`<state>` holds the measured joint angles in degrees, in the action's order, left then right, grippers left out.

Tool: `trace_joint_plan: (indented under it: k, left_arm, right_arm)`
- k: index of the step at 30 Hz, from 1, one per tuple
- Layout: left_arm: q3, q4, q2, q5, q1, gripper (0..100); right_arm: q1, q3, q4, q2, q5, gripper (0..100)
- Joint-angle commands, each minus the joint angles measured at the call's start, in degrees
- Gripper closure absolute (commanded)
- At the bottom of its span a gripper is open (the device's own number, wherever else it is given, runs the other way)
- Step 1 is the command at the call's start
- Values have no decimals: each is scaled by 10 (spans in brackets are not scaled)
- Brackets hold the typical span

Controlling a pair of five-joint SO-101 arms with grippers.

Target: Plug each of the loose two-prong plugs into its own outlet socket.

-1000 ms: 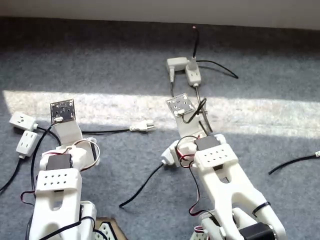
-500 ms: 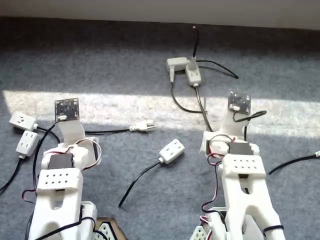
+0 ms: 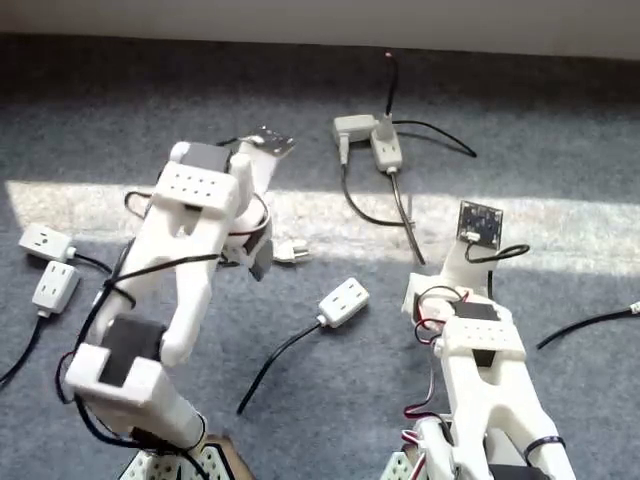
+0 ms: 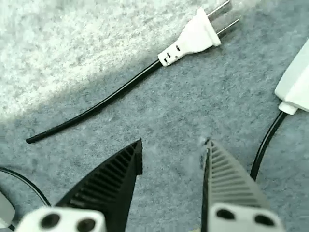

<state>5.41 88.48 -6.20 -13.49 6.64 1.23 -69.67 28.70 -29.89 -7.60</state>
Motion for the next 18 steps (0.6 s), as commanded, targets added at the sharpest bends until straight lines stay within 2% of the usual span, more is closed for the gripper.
trace_joint_plan:
  k: [1, 5, 8, 14, 18]
  left_arm:
    - [-263, 73, -151, -86, 31, 790]
    - [-397, 113, -263, -176, 60, 790]
    - [-452, 118, -325, -211, 72, 790]
    - [-466, 118, -385, -277, 67, 793]
    - [-466, 118, -400, -315, 54, 852]
  right_arm:
    - [-5, 0, -14, 2, -4, 808]
    - [-5, 0, -14, 2, -4, 808]
    - [-5, 0, -15, 2, -4, 808]
    - [-5, 0, -25, 3, -4, 808]
    - [-4, 0, -26, 3, -4, 808]
